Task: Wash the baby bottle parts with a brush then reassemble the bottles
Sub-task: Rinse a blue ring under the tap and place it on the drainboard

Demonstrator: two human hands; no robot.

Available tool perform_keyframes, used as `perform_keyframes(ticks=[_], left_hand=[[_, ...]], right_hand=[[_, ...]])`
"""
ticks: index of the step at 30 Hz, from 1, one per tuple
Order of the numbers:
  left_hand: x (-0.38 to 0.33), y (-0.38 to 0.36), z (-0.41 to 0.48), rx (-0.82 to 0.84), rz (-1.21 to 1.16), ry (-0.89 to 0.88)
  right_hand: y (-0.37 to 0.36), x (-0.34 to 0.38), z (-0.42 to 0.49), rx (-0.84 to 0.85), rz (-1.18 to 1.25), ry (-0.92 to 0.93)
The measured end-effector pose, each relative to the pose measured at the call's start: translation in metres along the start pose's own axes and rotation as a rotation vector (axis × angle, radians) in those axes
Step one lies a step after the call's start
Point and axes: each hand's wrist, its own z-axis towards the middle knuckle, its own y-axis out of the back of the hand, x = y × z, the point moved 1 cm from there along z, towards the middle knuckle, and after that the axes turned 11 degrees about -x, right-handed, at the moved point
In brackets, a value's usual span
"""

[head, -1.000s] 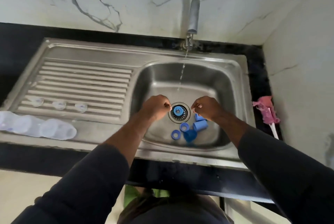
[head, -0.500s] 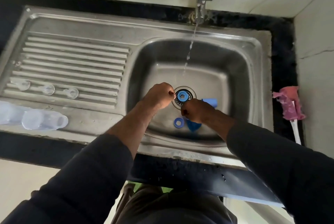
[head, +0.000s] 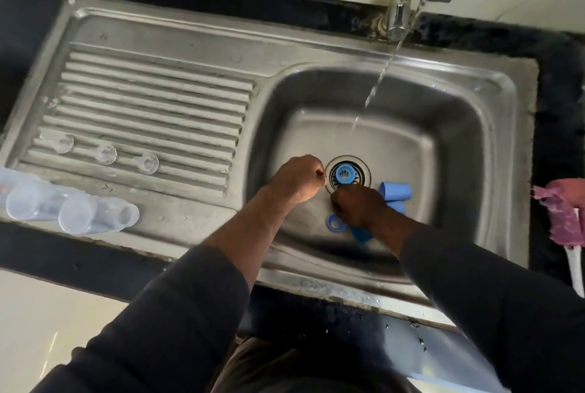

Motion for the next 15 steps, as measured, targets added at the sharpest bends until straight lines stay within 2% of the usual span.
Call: perform_keyframes(ticks=[4,7,9,12,15], left_hand=[[0.003,-0.007,-0.001,0.018,-0.015,0.028],[0.002,-0.002,0.004,-0.016,-0.079,0.064],[-0.004,0.003,0.012,-0.042,-0.272,0.134],[-0.031,0.017,0.032,0.025,-0.75,0.249],[-0.061,0.032,0.052,0.027,-0.916,0.148]], right_hand=[[0.001,-0.001,0.001,-0.077,0.077,-0.064],[0.02,-0.004,0.003,-0.267,0.257,-0.258],[0.045,-0.01,0.007,-0.453,0.359,-0.407],[0.101,-0.027,0.014,-0.668,0.504,-0.572],[0.147,-0.04,0.016,-0.784,0.669,-0.618]])
